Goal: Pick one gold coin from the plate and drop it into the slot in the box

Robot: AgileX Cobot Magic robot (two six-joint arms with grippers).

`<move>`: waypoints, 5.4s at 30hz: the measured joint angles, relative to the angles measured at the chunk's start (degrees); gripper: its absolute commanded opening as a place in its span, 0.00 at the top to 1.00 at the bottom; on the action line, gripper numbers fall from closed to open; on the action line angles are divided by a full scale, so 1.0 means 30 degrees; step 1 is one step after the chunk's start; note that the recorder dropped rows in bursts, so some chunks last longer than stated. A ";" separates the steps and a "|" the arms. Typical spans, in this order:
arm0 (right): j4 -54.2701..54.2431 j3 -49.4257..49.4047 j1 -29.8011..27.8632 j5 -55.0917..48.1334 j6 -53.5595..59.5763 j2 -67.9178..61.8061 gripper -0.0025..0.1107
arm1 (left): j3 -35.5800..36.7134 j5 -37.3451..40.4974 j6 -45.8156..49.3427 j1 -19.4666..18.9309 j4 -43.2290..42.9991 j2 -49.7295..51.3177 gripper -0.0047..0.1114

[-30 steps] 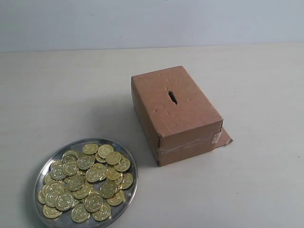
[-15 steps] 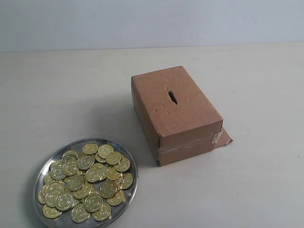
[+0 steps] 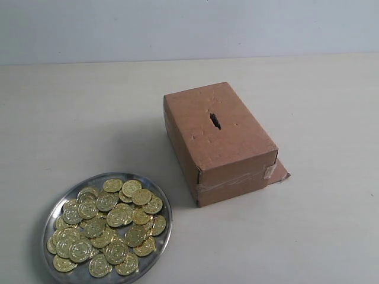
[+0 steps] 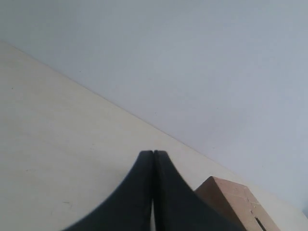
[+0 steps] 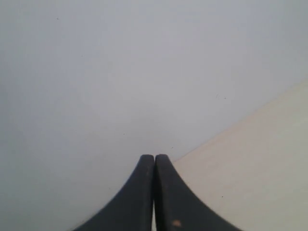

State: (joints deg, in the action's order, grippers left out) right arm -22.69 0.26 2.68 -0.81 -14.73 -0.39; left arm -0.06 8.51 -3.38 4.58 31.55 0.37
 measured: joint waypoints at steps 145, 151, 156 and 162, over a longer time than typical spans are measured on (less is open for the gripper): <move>-0.6686 1.0833 0.1527 -1.4119 1.5380 -1.8476 0.98 | -1.5181 1.1957 3.8618 1.3403 -1.2017 3.3674 0.51; -0.6686 1.0833 0.1527 -1.4119 1.5380 -1.8476 0.98 | -1.5181 1.1860 3.8516 1.3403 -1.2338 3.3793 0.51; -0.6761 1.0833 0.1527 -1.4119 1.5380 -1.8476 0.98 | -1.5181 1.1788 3.8472 1.3403 -1.2383 3.3883 0.51; -0.6761 1.0833 0.1527 -1.4119 1.5380 -1.8476 0.98 | -1.5181 1.1788 3.8472 1.3403 -1.2383 3.3883 0.51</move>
State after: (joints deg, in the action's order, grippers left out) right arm -42.97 32.75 7.26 -43.17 31.41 -55.82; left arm -45.61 43.87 112.03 44.78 -5.60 102.02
